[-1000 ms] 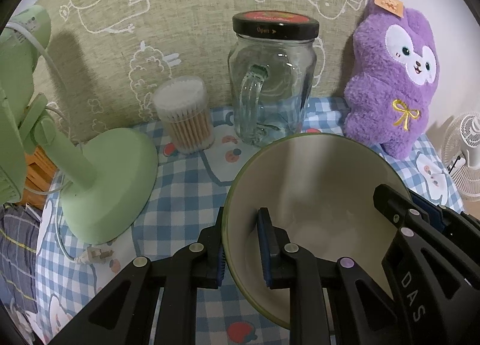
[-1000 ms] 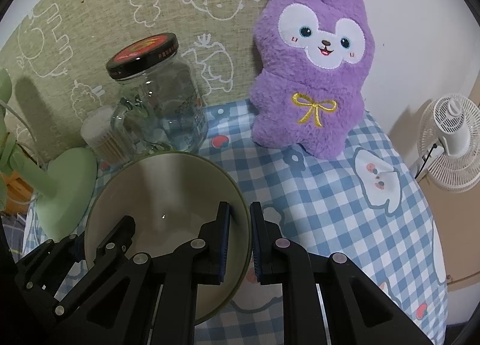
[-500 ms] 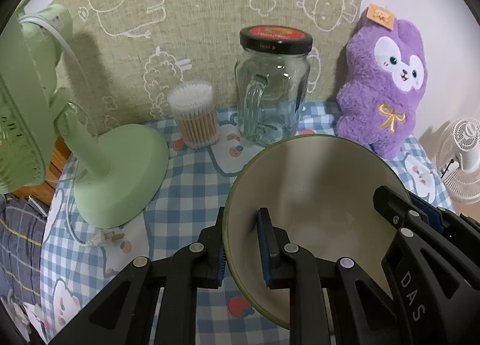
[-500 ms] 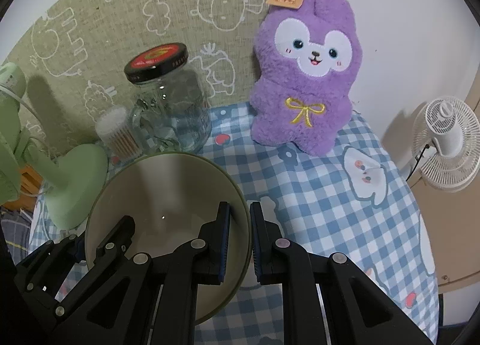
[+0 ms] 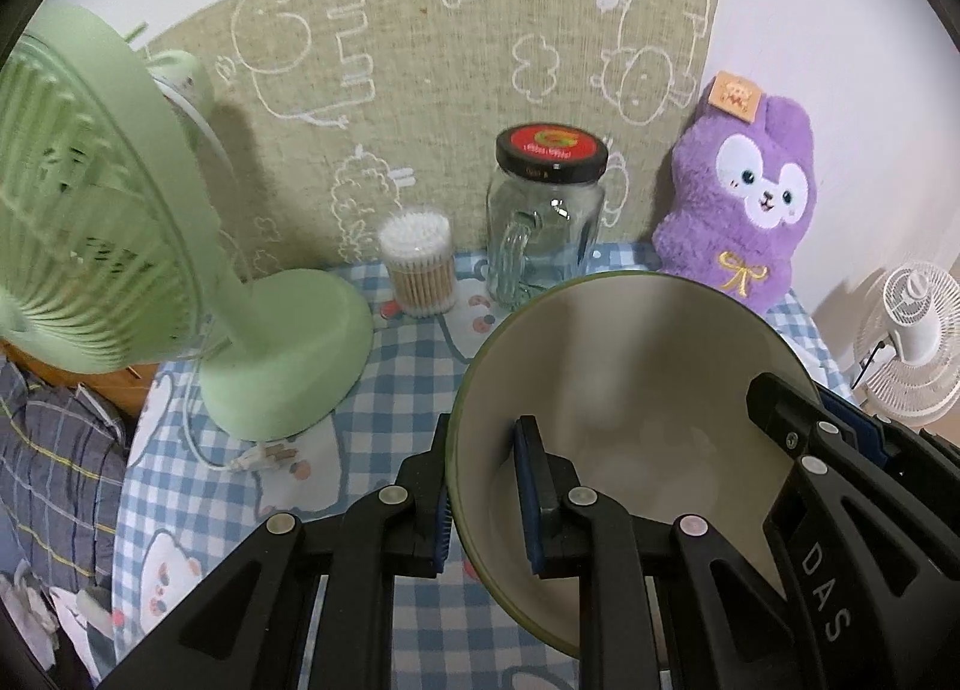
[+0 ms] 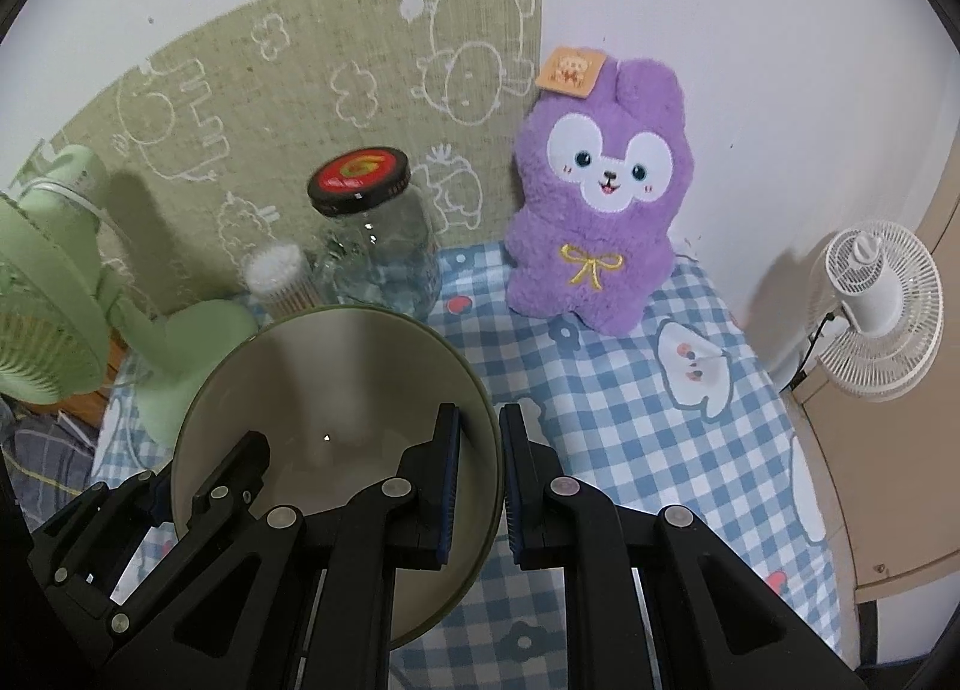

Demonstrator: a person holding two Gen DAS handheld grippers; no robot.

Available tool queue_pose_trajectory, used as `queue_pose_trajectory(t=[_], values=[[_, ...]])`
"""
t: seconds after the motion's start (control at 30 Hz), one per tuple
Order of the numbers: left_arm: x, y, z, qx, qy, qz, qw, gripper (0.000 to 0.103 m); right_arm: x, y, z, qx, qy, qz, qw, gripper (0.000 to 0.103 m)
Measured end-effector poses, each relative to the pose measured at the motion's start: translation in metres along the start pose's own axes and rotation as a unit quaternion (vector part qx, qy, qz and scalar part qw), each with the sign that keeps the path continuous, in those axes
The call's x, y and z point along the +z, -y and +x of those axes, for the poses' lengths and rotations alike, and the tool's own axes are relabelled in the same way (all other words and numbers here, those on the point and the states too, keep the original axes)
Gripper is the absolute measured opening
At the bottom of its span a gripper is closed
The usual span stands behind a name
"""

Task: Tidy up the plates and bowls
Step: 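Carry the held bowl with both grippers toward the nested bowls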

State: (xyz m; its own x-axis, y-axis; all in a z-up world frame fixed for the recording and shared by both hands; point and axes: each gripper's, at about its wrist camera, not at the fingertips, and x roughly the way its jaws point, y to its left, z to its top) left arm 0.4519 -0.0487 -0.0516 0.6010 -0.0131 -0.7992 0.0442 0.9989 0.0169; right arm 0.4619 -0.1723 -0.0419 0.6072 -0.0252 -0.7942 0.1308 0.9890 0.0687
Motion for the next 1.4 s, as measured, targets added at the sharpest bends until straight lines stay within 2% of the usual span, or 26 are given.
queue_pose_trajectory(t=[0.83, 1.4], values=[[-0.011, 0.001, -0.122, 0.01, 0.052, -0.014, 0.9985, 0.016, -0.013, 0.005, -0.124, 0.015, 0.048, -0.008, 0.999, 0.016], [-0.038, 0.007, -0.198, 0.017, 0.078, -0.025, 0.9965, 0.016, -0.042, 0.016, -0.202, 0.028, 0.074, -0.014, 0.997, 0.016]])
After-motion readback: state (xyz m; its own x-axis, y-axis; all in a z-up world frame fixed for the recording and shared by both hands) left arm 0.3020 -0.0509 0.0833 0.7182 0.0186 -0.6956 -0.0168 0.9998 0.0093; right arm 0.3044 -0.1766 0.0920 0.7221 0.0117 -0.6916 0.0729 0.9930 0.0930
